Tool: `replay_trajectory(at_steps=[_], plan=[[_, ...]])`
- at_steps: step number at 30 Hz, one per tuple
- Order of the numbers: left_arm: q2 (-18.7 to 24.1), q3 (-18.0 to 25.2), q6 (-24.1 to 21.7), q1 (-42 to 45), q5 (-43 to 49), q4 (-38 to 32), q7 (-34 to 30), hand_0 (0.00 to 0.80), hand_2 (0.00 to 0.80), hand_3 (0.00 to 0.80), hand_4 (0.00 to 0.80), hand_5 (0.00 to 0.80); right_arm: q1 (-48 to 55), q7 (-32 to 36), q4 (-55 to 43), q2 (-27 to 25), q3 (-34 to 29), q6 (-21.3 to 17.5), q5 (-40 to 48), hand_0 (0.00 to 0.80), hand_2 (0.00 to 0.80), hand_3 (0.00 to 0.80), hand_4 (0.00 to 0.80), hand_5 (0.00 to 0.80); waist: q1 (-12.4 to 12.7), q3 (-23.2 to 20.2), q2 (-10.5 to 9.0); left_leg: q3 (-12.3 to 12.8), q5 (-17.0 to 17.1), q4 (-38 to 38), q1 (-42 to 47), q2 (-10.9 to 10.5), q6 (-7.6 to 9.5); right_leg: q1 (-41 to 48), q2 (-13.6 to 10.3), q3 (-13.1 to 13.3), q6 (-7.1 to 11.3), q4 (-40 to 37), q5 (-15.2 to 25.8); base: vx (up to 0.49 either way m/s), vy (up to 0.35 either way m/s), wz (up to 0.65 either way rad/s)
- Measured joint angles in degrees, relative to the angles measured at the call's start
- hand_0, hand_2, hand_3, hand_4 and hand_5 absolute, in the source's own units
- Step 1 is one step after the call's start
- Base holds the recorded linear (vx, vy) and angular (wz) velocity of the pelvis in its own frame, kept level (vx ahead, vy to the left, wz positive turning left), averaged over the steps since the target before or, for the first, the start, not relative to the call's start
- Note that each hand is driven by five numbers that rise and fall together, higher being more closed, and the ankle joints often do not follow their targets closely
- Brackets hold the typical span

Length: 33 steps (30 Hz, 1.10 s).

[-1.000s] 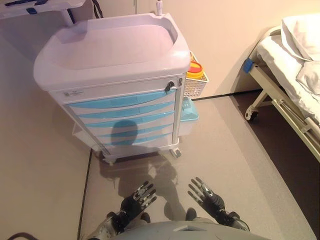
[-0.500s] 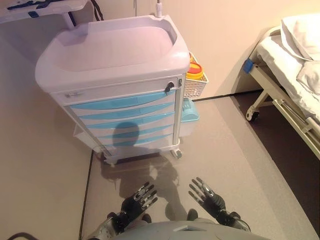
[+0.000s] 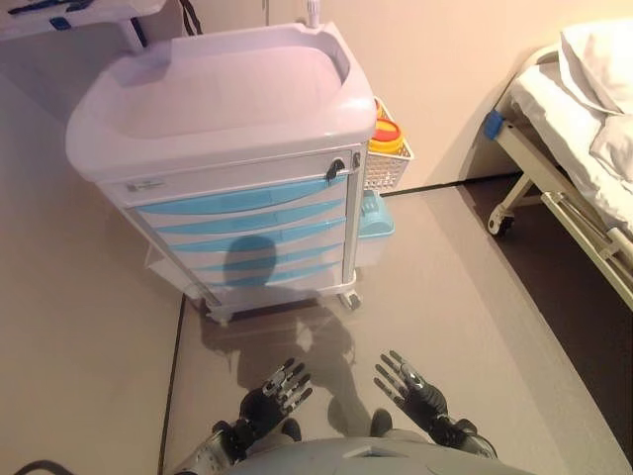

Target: Open the drawer and pick up the medicine

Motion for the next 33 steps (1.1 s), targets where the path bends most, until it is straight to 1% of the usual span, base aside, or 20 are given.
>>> replay_trajectory(at_steps=[4,6,8,9,10,12,13,15,16,18,20,23,24,25,28,30,33], plan=[[-0.04,0.14,-0.07,-3.75,-4.46,-0.09,-1.83,0.000,0.000,0.000,0.000,0.000,-2.55,-0.01,-1.04,-0.87,-0.03,0.05,1.14,0.000,0.000,0.000,0.000,0.000,-0.17,5.12,0.64,0.01,-0.09,3.46,-4.95,-0.87,0.31,-5.80,-0.81,0.55,-0.13,5.01,-0.89,-0.079,0.132,-0.04],[-0.23,0.32,-0.31,-6.49,-6.99,-0.35,-2.73,0.000,0.000,0.000,0.000,0.000,-4.60,0.00,-1.46,-0.73,-0.01,-0.06,1.19,0.000,0.000,0.000,0.000,0.000,-0.17,8.09,0.21,0.63,-1.15,6.91,-8.01,-1.21,0.55,-9.92,-1.77,1.71,-0.28,9.98,-2.43,-0.062,0.105,-0.15],[-0.32,0.67,-0.34,-9.20,-9.01,-0.40,-3.45,0.000,0.000,0.000,0.000,0.000,-6.03,0.00,-2.31,-0.69,0.00,-0.25,1.40,0.000,0.000,0.000,0.000,0.000,-0.51,11.03,-0.63,0.90,-1.99,9.80,-10.42,-1.69,0.83,-13.27,-2.80,2.28,-0.41,14.58,-3.87,-0.030,0.070,-0.11],[-0.44,1.10,-0.37,-10.52,-10.14,-0.52,-3.53,0.000,0.000,0.000,0.000,0.000,-6.05,-0.03,-3.46,-0.67,0.01,-0.37,1.78,0.000,0.000,0.000,0.000,0.000,-0.67,12.12,-1.45,1.39,-3.15,12.14,-12.27,-1.94,0.98,-15.58,-3.32,3.08,-0.43,17.14,-4.79,-0.005,0.071,-0.11],[-0.48,1.62,-0.40,-11.36,-11.18,-0.56,-3.55,0.000,0.000,0.000,0.000,0.000,-6.28,-0.02,-4.39,-0.67,0.02,-0.39,1.88,0.000,0.000,0.000,0.000,0.000,-0.68,13.20,-1.83,1.70,-3.85,13.98,-13.54,-1.99,1.12,-16.72,-3.60,3.51,-0.47,18.50,-5.19,-0.024,0.068,-0.15],[-0.40,1.70,-0.46,-12.88,-12.67,-0.65,-3.52,0.000,0.000,0.000,0.000,0.000,-6.33,-0.03,-6.13,-0.72,0.01,-0.86,2.86,0.000,0.000,0.000,0.000,0.000,-1.55,15.18,-2.69,2.14,-5.59,18.18,-16.12,-2.12,1.34,-19.01,-3.98,4.63,-0.49,21.13,-5.79,-0.008,0.098,-0.18],[-0.43,1.76,-0.62,-13.73,-13.90,-0.72,-3.47,0.000,0.000,0.000,0.000,0.000,-6.48,-0.04,-7.21,-0.77,-0.01,-1.22,3.08,0.000,0.000,0.000,0.000,0.000,-1.55,16.07,-2.93,2.08,-7.01,20.70,-17.97,-2.13,1.30,-20.48,-4.00,5.20,-0.49,22.12,-6.01,0.025,0.108,-0.25],[-0.63,2.20,-1.06,-15.53,-16.78,-0.95,-3.31,0.000,0.000,0.000,0.000,0.000,-6.90,-0.05,-8.76,-0.75,-0.11,-1.51,3.78,0.000,0.000,0.000,0.000,0.000,-2.39,17.35,-3.20,2.01,-8.77,24.69,-20.81,-2.13,1.58,-22.64,-3.83,6.49,-0.47,23.66,-6.02,0.030,0.107,-0.24],[-0.74,2.45,-1.59,-16.32,-18.28,-1.31,-3.15,0.000,0.000,0.000,0.000,0.000,-7.29,-0.04,-9.19,-0.75,-0.09,-1.55,3.76,0.000,0.000,0.000,0.000,0.000,-3.19,17.81,-3.29,2.04,-9.49,26.33,-21.68,-2.02,1.74,-23.05,-3.84,6.66,-0.45,24.17,-6.05,0.038,0.097,-0.16],[-1.19,3.61,-2.13,-18.08,-21.12,-2.07,-2.40,0.000,0.000,0.000,0.000,0.000,-7.62,-0.03,-9.84,-0.82,-0.08,-1.73,3.74,0.000,0.000,0.000,0.000,0.000,-3.65,18.33,-3.49,2.24,-10.80,29.04,-23.32,-1.90,2.10,-24.44,-3.75,7.68,-0.27,25.35,-6.14,0.038,0.081,-0.16],[-1.11,4.47,-3.07,-20.11,-23.89,-2.74,-1.48,0.000,0.000,0.000,0.000,0.000,-8.07,-0.01,-10.43,-0.83,-0.06,-1.73,3.74,0.000,0.000,0.000,0.000,0.000,-4.43,18.60,-3.71,2.53,-11.75,32.03,-25.47,-1.75,2.81,-26.06,-3.65,8.38,0.08,26.76,-6.12,0.051,0.065,-0.16],[-1.20,5.34,-4.58,-24.21,-26.91,-2.76,-0.98,0.000,0.000,0.000,0.000,0.000,-8.30,0.19,-11.34,-0.88,0.03,-1.67,3.74,0.000,0.000,0.000,0.000,0.000,-5.37,19.31,-4.47,3.02,-12.95,35.09,-27.44,-1.78,3.32,-27.75,-3.55,9.86,0.61,28.19,-5.82,0.085,0.071,-0.13],[-1.29,5.80,-5.13,-25.63,-27.75,-2.96,-1.01,0.000,0.000,0.000,0.000,0.000,-8.34,0.24,-11.94,-0.91,0.11,-1.65,3.74,0.000,0.000,0.000,0.000,0.000,-5.88,19.51,-4.73,3.20,-13.89,36.12,-27.91,-1.69,3.21,-28.03,-3.49,10.17,0.85,28.37,-6.22,0.110,0.076,-0.14],[-1.35,6.41,-5.37,-26.47,-28.98,-3.10,-1.14,0.000,0.000,0.000,0.000,0.000,-8.29,0.26,-12.44,-1.02,0.21,-1.43,3.72,0.000,0.000,0.000,0.000,0.000,-6.33,19.70,-5.09,3.40,-14.24,36.97,-28.46,-1.73,3.35,-28.63,-3.33,10.99,0.91,28.85,-6.25,0.042,0.075,-0.14],[-1.26,8.75,-5.24,-29.78,-32.95,-3.13,-1.82,0.000,0.000,0.000,0.000,0.000,-8.34,0.43,-13.33,-1.32,0.19,-1.39,3.74,0.000,0.000,0.000,0.000,0.000,-7.77,20.39,-5.90,3.81,-14.77,38.81,-30.16,-1.73,4.31,-29.95,-3.15,12.39,1.75,29.15,-5.72,0.034,0.072,-0.09],[-1.18,10.56,-5.05,-32.06,-36.18,-3.11,-2.04,0.000,0.000,0.000,0.000,0.000,-8.31,0.57,-13.35,-1.80,0.12,-1.39,3.77,0.000,0.000,0.000,0.000,0.000,-8.04,20.53,-6.22,4.47,-15.38,40.27,-31.19,-1.20,4.96,-30.95,-3.11,13.02,1.83,29.89,-5.70,0.038,0.051,-0.13],[0.01,13.05,-4.40,-35.42,-40.42,-3.11,-2.26,0.000,0.000,0.000,0.000,0.000,-8.30,1.70,-13.31,-2.02,0.14,-1.40,3.79,0.000,0.000,0.000,0.000,0.000,-8.58,20.89,-6.90,5.09,-16.25,41.75,-31.89,-0.91,5.19,-31.62,-2.69,13.81,1.93,30.36,-5.68,0.035,0.038,-0.13]])
